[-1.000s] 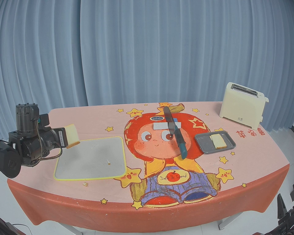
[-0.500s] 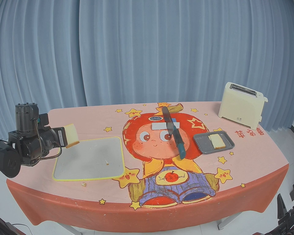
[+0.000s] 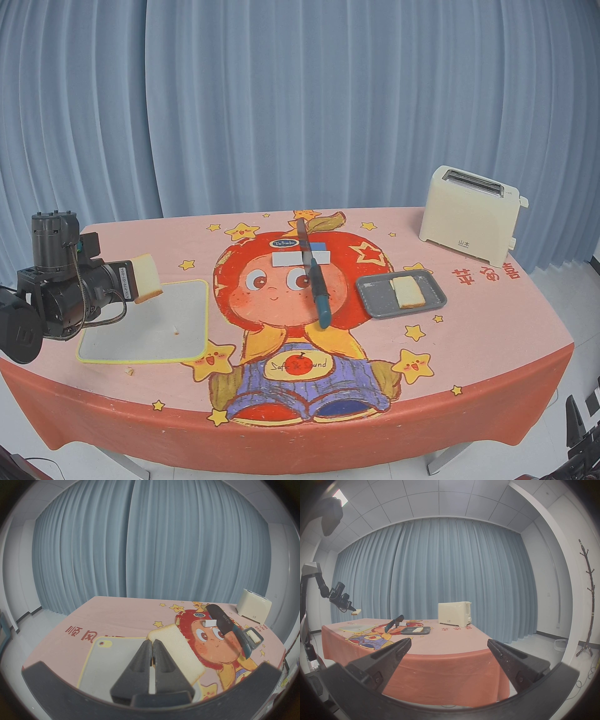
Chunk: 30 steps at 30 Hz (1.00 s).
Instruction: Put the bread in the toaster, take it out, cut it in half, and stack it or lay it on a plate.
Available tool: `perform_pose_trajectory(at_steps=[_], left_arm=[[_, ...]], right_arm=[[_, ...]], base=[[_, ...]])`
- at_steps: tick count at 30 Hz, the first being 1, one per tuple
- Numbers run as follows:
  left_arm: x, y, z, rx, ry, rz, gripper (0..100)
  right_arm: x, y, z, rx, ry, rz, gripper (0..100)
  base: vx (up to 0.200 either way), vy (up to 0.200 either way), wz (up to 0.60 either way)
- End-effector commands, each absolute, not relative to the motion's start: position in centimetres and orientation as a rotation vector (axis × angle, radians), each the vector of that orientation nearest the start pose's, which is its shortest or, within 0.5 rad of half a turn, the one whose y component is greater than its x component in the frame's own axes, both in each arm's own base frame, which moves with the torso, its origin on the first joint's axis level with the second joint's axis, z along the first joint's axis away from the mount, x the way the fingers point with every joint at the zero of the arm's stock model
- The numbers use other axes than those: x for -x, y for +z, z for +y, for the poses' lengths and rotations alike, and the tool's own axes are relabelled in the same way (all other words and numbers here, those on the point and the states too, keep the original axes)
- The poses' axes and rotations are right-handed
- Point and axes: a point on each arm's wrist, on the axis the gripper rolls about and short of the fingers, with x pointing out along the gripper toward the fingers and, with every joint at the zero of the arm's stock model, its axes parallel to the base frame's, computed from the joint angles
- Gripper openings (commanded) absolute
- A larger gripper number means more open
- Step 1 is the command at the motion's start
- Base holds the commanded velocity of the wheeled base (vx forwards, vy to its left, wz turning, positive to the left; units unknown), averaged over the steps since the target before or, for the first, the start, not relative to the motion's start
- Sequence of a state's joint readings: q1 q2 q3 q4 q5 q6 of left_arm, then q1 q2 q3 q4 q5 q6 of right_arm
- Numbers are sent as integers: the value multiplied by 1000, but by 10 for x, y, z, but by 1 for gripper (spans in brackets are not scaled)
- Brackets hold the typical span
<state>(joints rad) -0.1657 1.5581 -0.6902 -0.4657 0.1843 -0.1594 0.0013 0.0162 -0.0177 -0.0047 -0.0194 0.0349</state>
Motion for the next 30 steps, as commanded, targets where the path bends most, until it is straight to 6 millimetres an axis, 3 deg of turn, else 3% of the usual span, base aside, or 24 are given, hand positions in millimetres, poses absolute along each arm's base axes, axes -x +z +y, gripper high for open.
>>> perform_pose_trajectory(at_steps=[1, 21, 30], left_arm=[[-258, 176, -39, 87, 48, 392, 0], [-258, 175, -39, 92, 49, 393, 0], [-258, 176, -39, 94, 49, 390, 0]], right_arm=[[23, 76, 0, -35, -17, -6, 100], [23, 76, 0, -35, -18, -5, 100], [23, 76, 0, -35, -17, -6, 100]], base=[[0, 0, 0], [0, 0, 0], [0, -200, 0]])
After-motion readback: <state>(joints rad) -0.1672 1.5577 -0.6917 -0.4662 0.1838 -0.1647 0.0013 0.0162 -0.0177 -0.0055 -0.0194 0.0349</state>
